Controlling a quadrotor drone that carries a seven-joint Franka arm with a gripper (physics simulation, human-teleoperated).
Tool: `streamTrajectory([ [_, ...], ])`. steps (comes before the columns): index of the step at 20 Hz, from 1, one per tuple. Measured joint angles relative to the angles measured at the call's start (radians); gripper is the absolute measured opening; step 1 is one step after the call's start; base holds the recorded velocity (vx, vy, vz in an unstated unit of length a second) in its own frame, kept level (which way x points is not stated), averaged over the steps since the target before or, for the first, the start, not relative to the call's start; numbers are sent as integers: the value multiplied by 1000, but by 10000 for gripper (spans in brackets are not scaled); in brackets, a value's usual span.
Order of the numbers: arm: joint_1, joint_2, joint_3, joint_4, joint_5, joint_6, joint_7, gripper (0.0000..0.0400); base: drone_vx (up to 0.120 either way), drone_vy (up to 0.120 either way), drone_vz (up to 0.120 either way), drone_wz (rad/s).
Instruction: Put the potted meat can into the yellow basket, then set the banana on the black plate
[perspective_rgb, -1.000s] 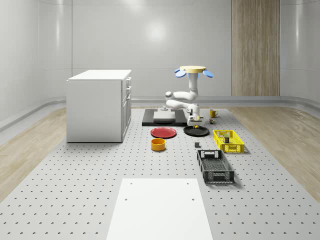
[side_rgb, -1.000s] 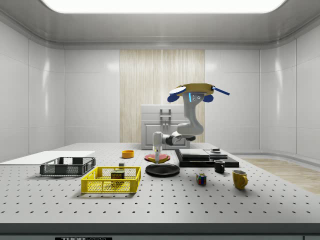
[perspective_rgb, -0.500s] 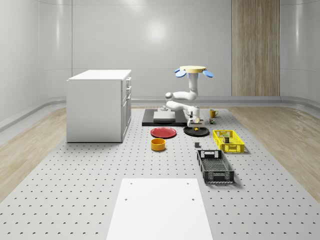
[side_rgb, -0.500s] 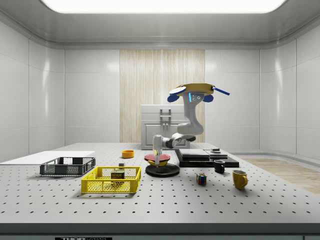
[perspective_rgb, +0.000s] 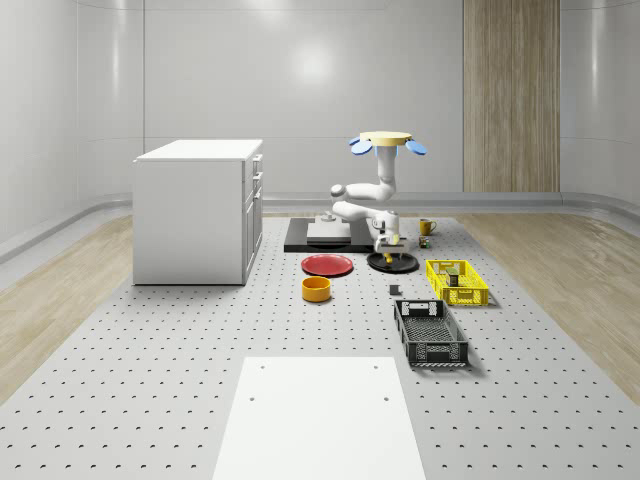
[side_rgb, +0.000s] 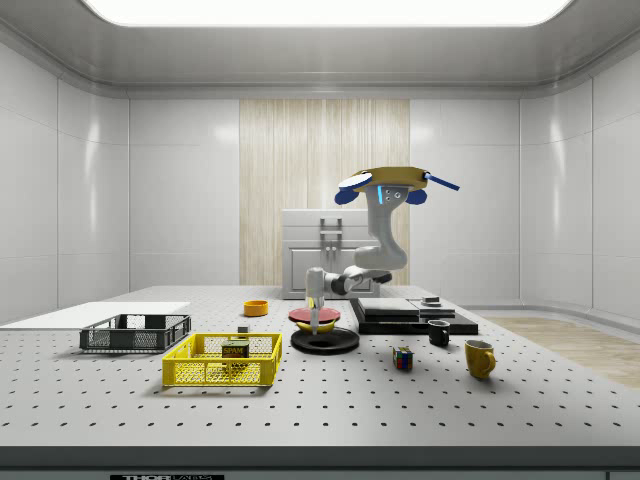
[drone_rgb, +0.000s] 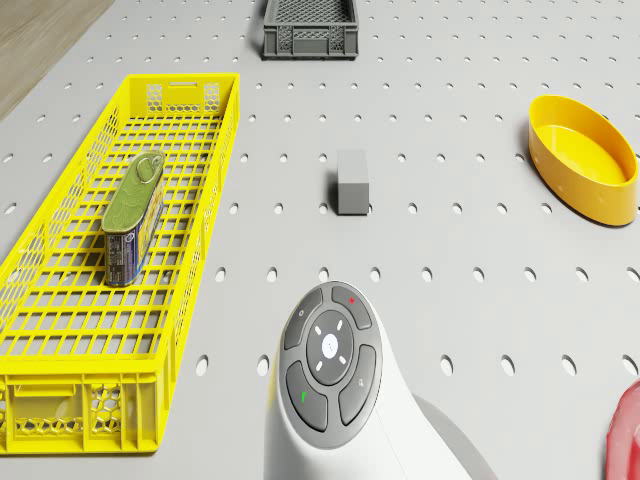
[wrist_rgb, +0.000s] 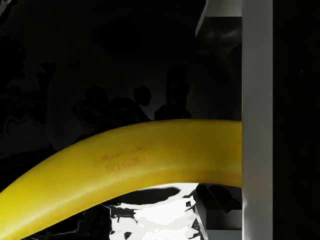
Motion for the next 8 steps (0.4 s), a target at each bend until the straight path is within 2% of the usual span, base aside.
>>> streamTrajectory([
  [8, 13, 1, 76, -28, 73, -33, 1, 397, 0, 0, 0, 0],
])
